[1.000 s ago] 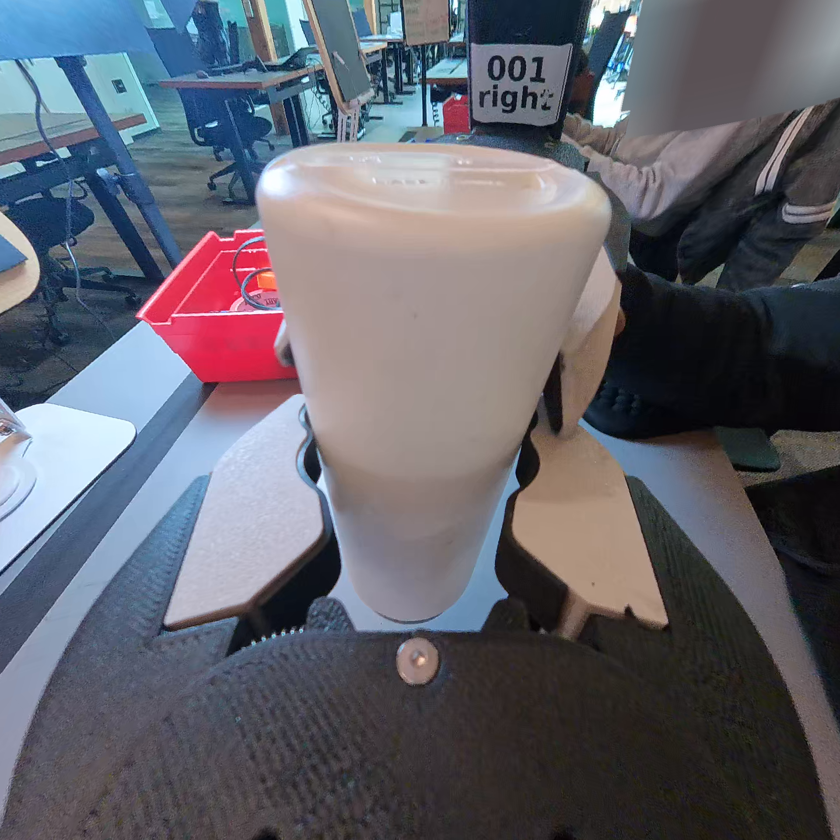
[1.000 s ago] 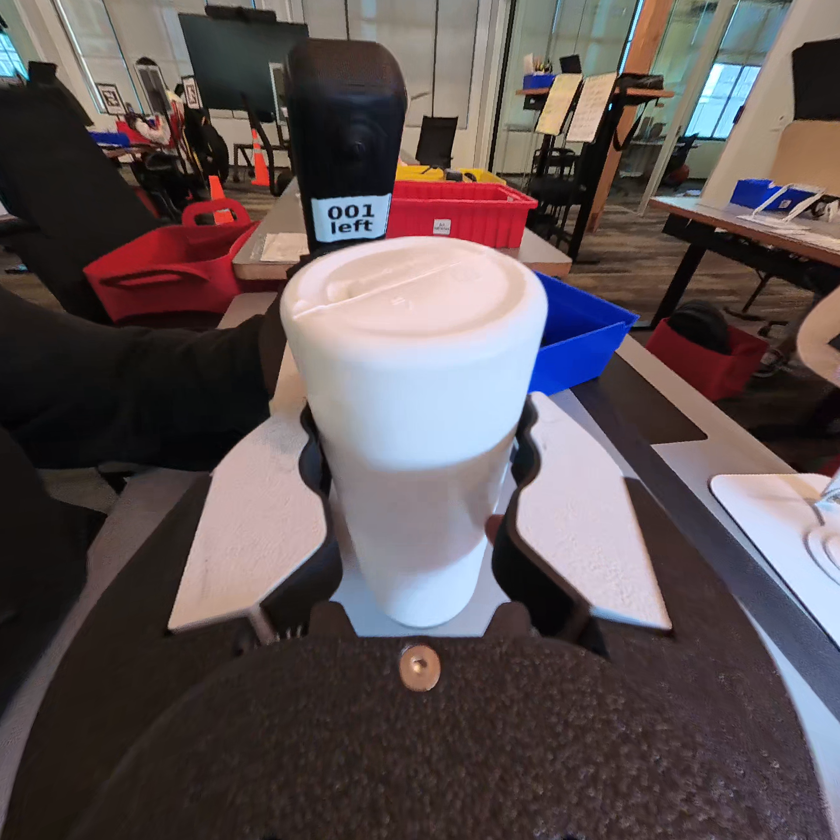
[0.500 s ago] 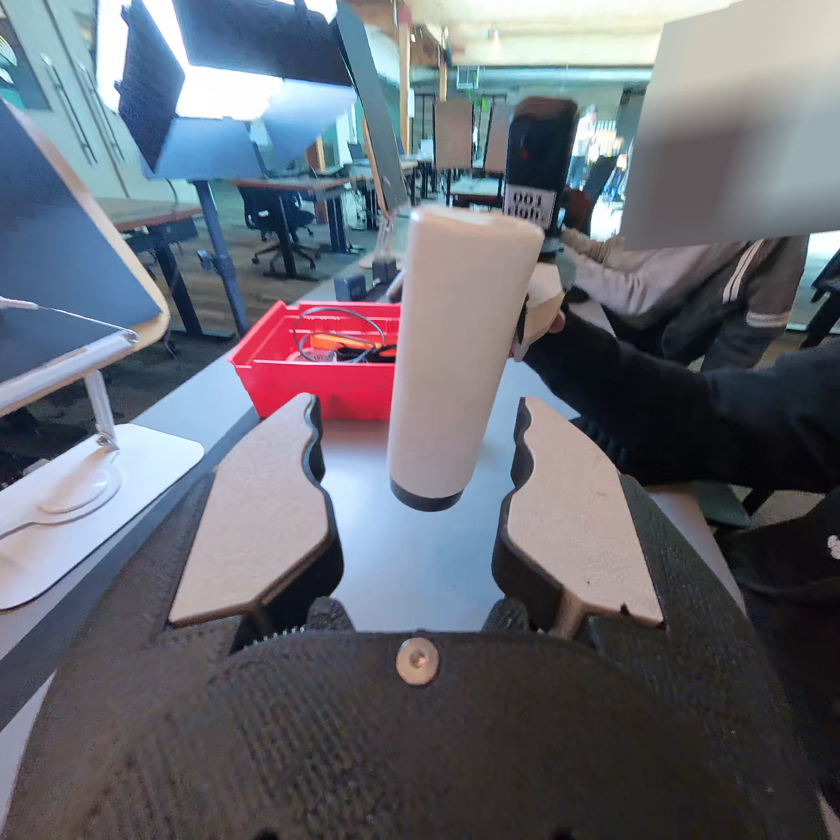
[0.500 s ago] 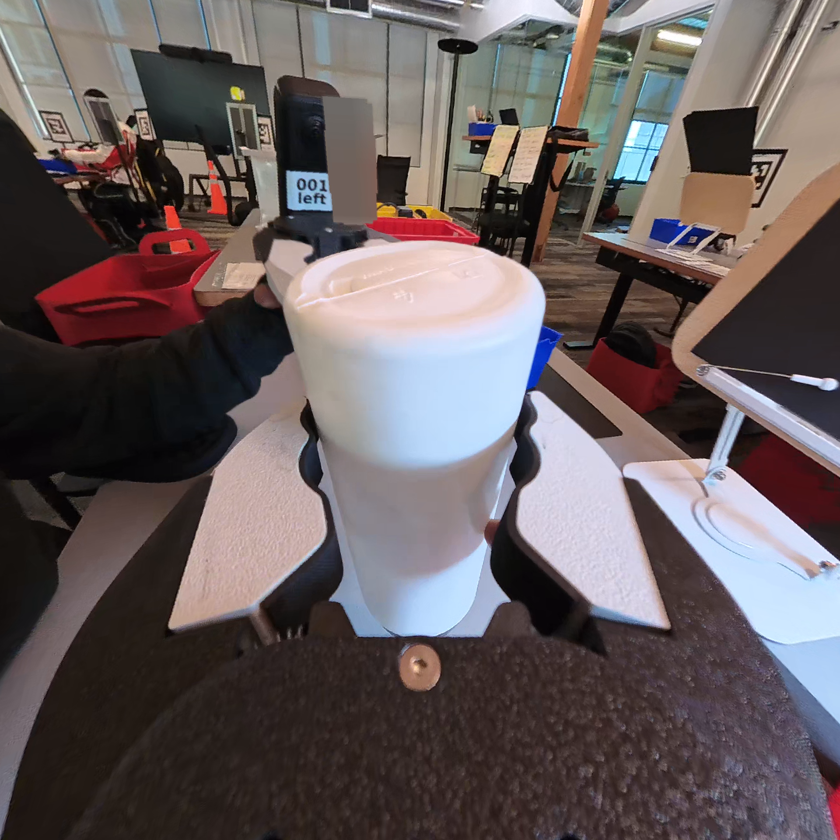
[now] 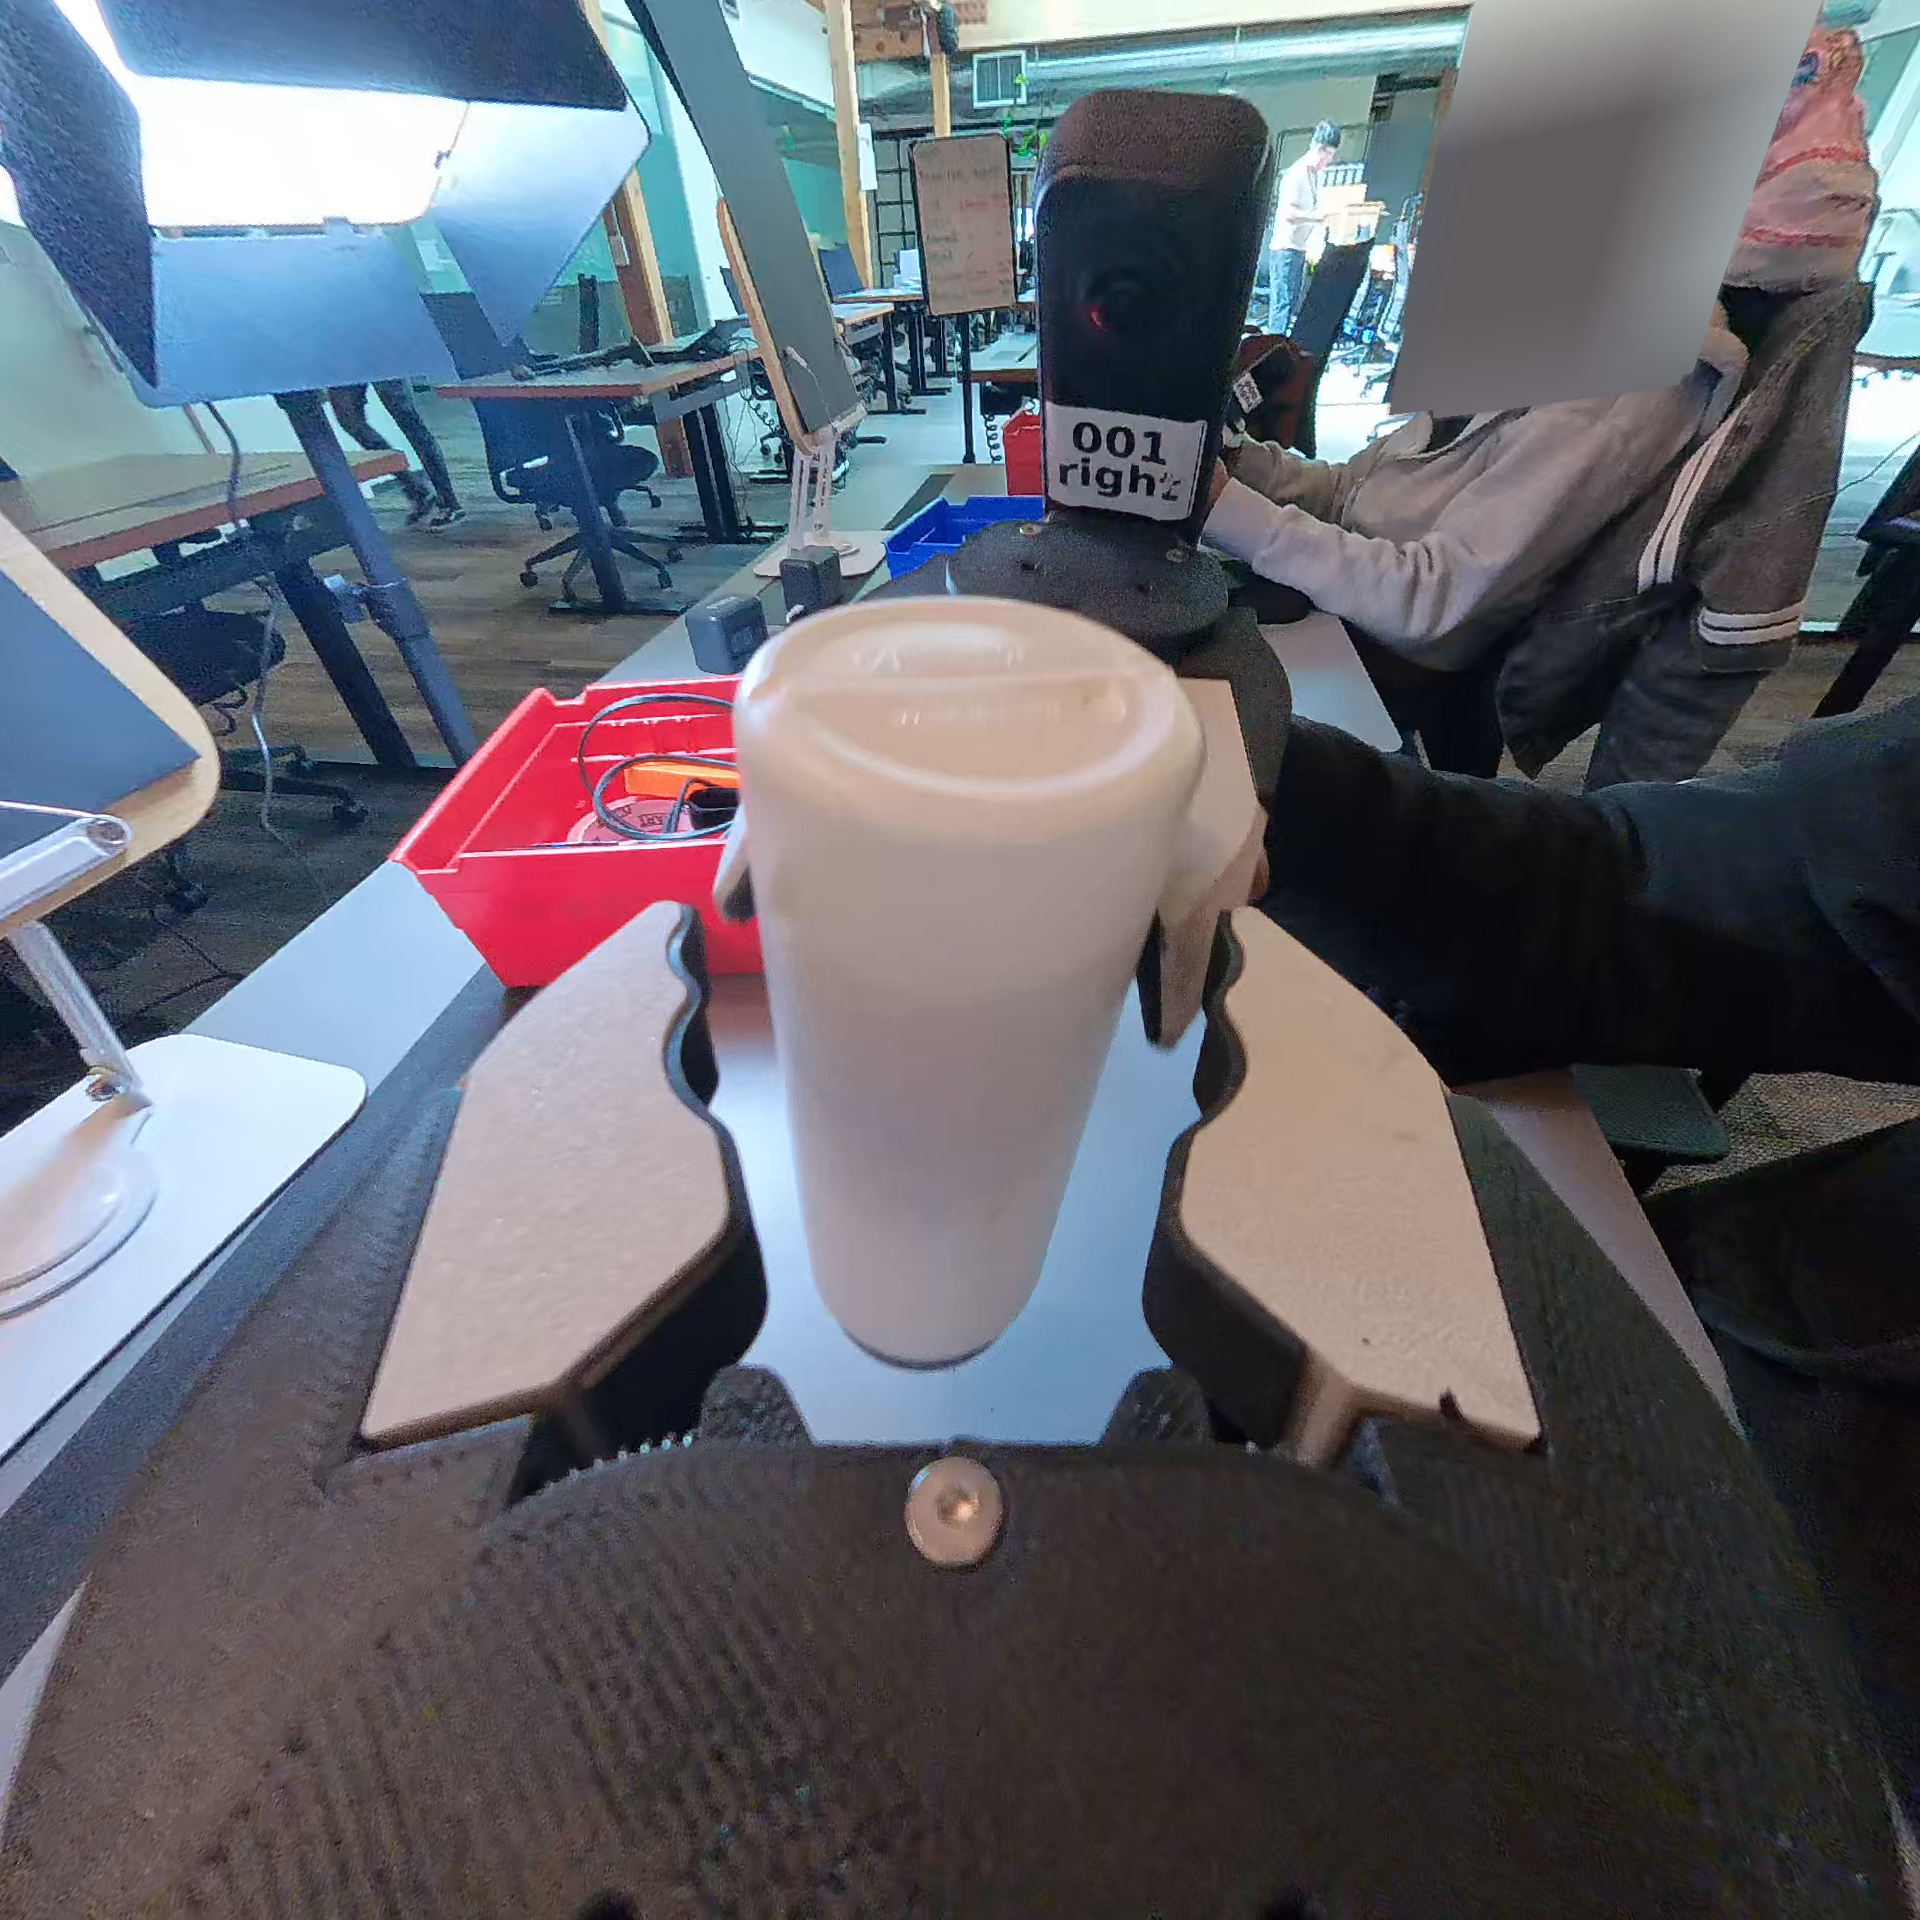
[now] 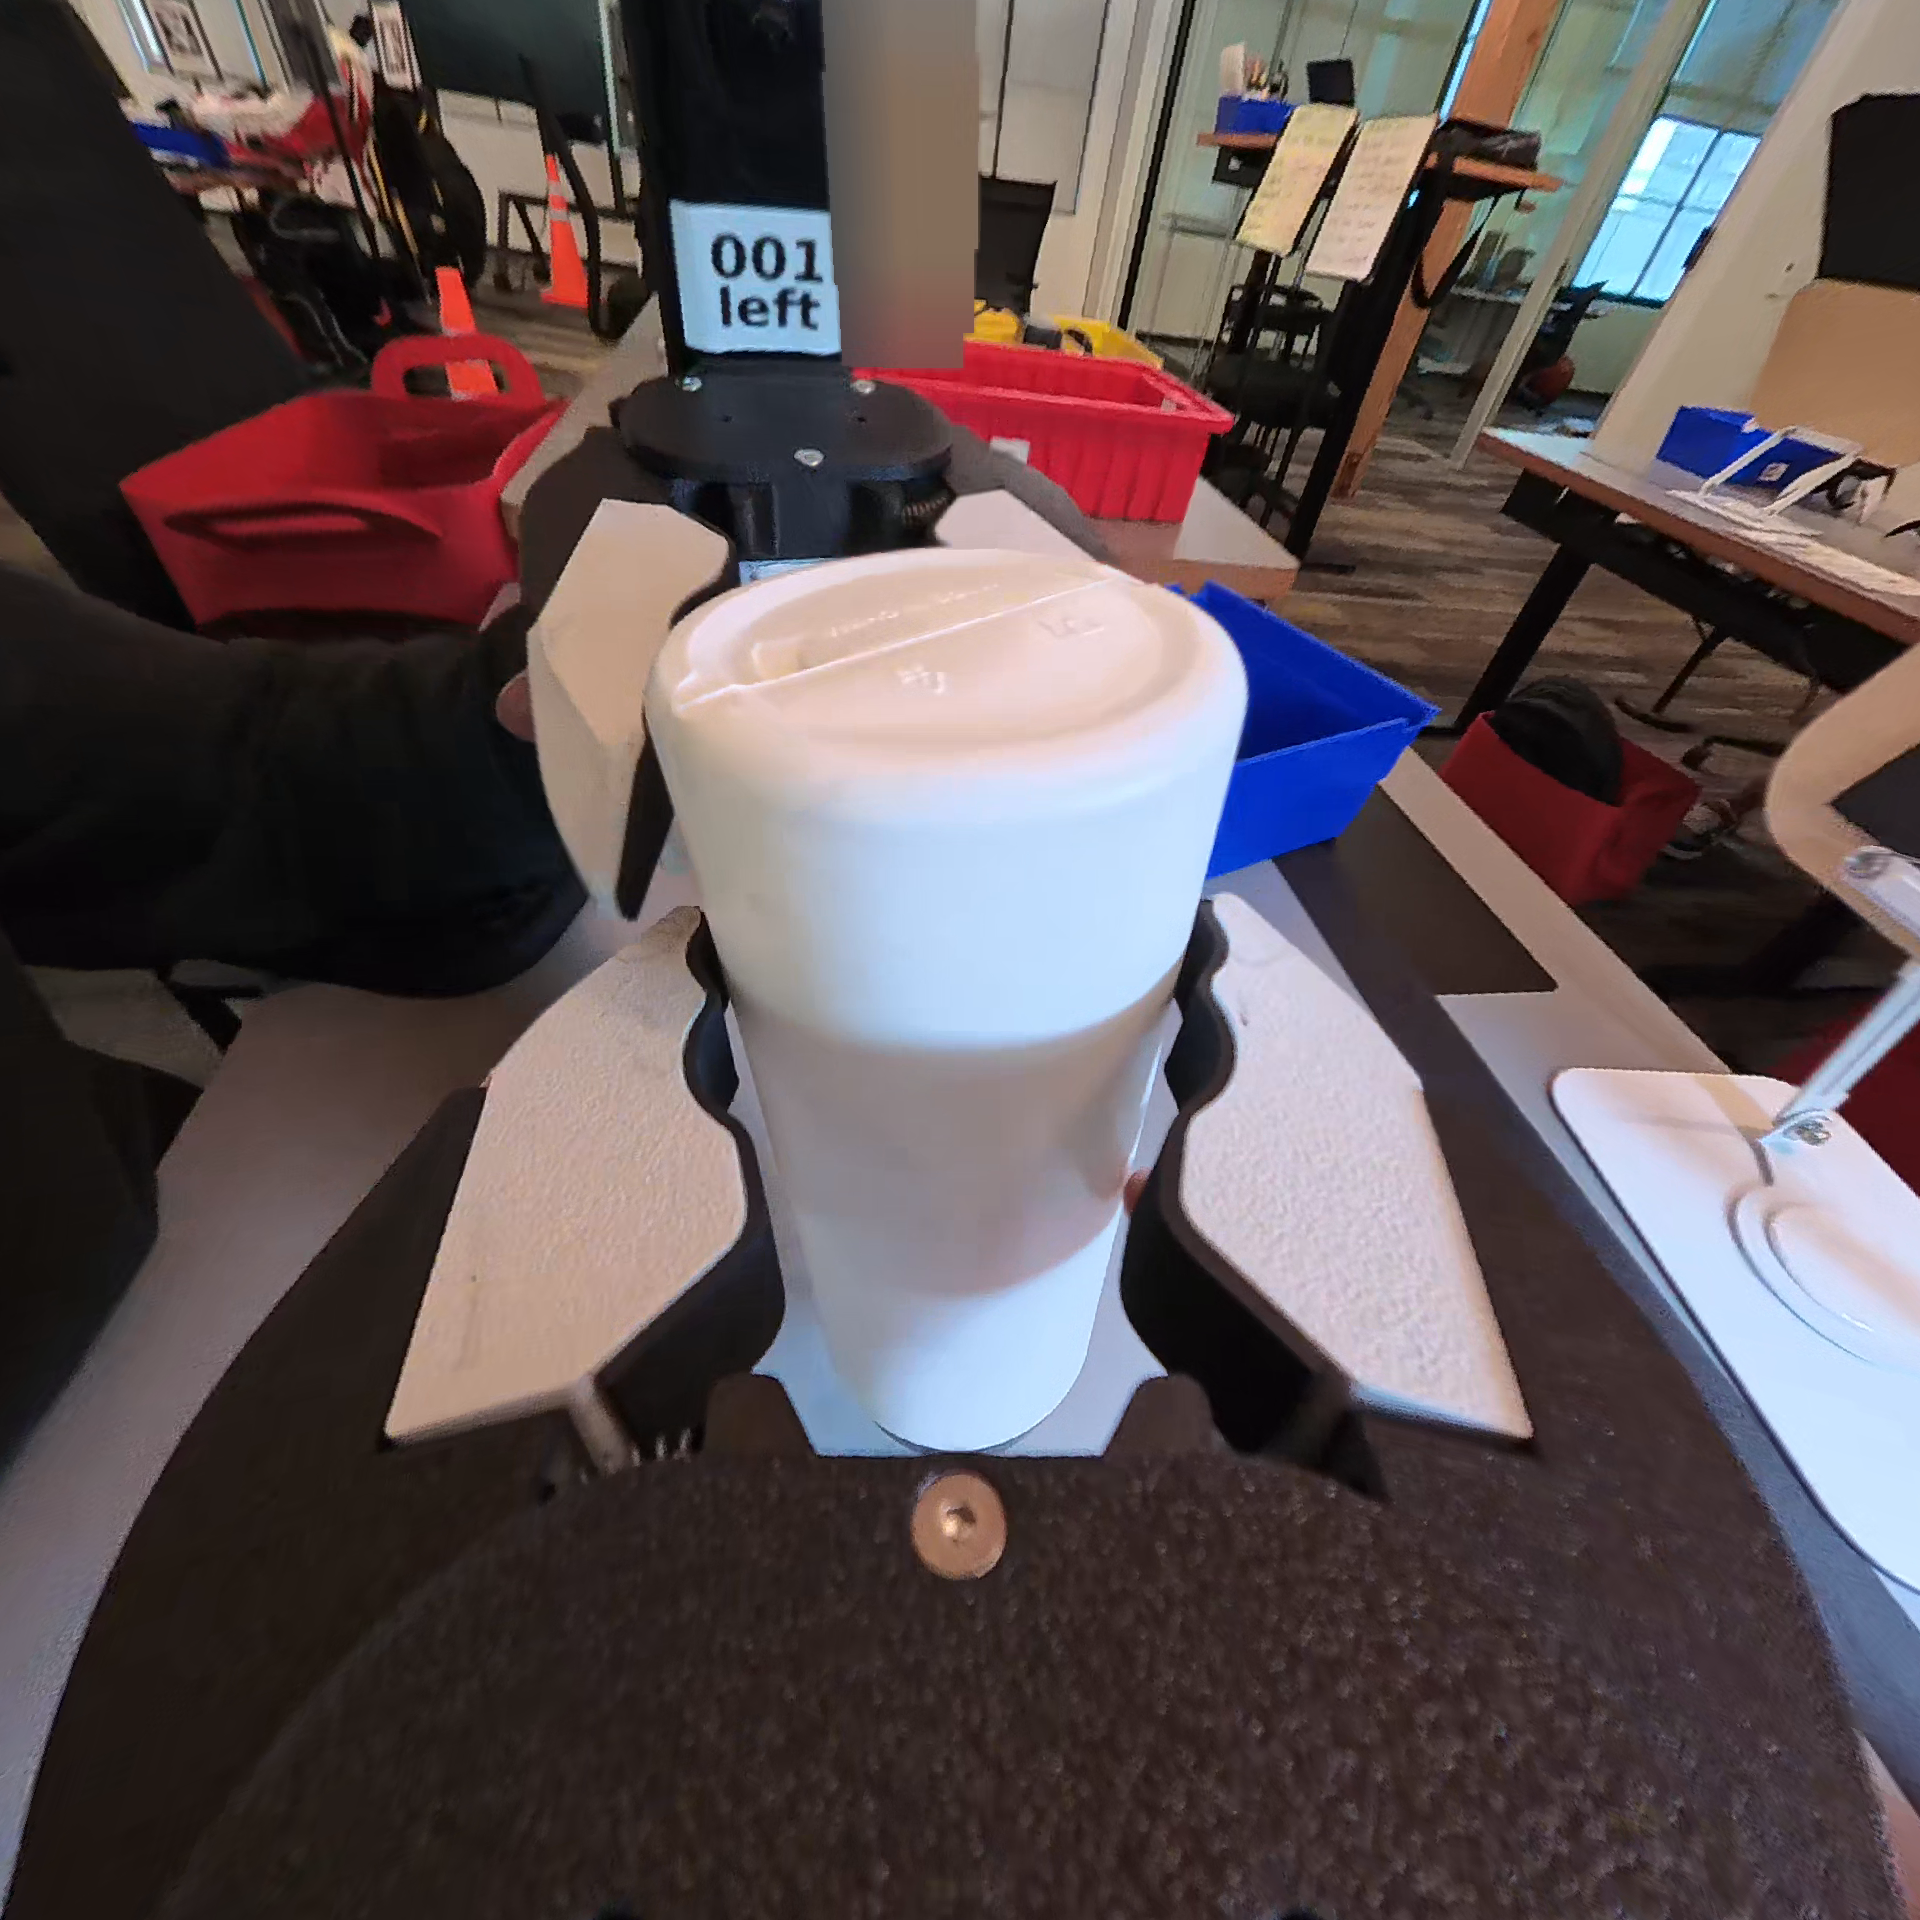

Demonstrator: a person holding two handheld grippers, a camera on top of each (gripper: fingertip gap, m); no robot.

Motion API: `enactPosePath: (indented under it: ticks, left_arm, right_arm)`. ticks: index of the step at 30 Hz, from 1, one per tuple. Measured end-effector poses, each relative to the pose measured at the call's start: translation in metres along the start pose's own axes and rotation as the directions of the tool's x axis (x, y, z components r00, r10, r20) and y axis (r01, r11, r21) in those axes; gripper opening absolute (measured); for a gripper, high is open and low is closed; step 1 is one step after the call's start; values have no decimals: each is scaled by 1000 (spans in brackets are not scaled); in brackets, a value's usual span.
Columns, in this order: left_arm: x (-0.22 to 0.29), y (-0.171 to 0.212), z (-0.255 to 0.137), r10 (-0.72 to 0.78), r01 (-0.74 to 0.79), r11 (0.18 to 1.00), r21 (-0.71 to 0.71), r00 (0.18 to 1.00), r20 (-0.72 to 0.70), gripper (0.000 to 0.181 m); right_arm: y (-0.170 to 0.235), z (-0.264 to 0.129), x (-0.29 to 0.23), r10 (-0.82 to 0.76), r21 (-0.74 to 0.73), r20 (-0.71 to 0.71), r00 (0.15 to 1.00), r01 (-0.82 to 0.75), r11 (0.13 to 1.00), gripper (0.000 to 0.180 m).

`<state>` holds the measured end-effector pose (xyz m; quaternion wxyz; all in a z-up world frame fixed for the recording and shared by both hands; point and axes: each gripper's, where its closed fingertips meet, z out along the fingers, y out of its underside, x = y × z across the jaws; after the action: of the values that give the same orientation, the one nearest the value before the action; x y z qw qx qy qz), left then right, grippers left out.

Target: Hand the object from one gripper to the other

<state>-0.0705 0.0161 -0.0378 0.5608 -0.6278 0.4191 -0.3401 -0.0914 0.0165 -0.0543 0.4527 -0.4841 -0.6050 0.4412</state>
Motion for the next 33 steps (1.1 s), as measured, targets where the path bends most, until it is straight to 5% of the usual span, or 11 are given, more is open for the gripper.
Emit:
enactPosePath:
  ticks: [10, 19, 28, 33]
  left_arm:
    - [-5, 2, 3, 12, -12, 1000, 13, 1000, 28, 85]
    - [-27, 18, -6, -52, 54, 998, -26, 997, 50, 85]
    - [-7, 27, 15, -17, 18, 997, -74, 1000, 5, 85]
    - [-4, 26, 16, 8, -8, 997, -79, 1000, 6, 85]
  right_arm:
    - [4, 10, 4, -4, -31, -49, 999, 3, 1000, 86]
    - [-36, -58, 26, 89, 159, -95, 991, -73, 985, 89]
    - [-9, -1, 5, 125, 45, 7, 992, -125, 991, 82]
    - [-10, -3, 1, 84, 28, 4, 996, -84, 996, 80]
